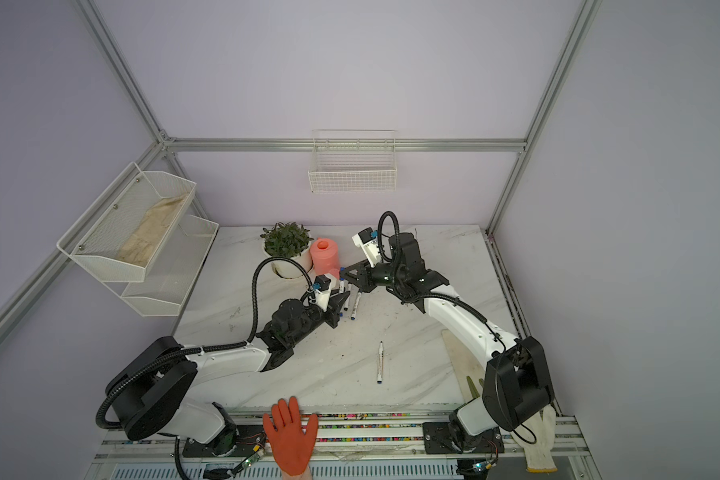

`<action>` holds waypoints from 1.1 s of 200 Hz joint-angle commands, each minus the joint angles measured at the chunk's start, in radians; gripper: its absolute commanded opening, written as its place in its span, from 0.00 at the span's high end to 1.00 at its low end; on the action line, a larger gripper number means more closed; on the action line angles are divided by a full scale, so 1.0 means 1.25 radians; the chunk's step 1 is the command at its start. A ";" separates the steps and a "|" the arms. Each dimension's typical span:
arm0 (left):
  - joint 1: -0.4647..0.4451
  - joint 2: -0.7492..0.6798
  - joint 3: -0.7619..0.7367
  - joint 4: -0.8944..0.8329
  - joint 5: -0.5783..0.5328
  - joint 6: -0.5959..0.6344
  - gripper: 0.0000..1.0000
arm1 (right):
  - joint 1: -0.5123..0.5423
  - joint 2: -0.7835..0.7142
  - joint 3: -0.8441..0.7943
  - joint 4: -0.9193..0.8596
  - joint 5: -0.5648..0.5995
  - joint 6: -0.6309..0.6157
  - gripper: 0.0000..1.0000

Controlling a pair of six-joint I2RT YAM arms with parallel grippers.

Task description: Insert the pens into the pen caps

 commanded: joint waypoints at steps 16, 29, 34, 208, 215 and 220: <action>0.001 -0.023 -0.021 0.193 -0.039 0.037 1.00 | 0.013 -0.019 -0.015 -0.104 0.001 -0.008 0.86; 0.000 -0.019 -0.018 0.193 -0.039 0.040 1.00 | 0.013 -0.024 -0.014 -0.100 0.002 -0.009 0.81; 0.000 -0.019 -0.017 0.195 -0.039 0.041 1.00 | 0.014 -0.026 -0.013 -0.099 0.006 -0.011 0.77; -0.003 0.027 -0.039 0.171 -0.021 -0.007 1.00 | 0.034 -0.029 0.093 -0.024 0.061 0.001 0.54; -0.005 0.027 -0.040 0.170 -0.021 -0.008 1.00 | 0.042 -0.019 0.096 -0.015 0.061 0.002 0.54; -0.005 0.027 -0.039 0.170 -0.021 -0.009 1.00 | 0.047 -0.013 0.099 -0.010 0.063 0.003 0.55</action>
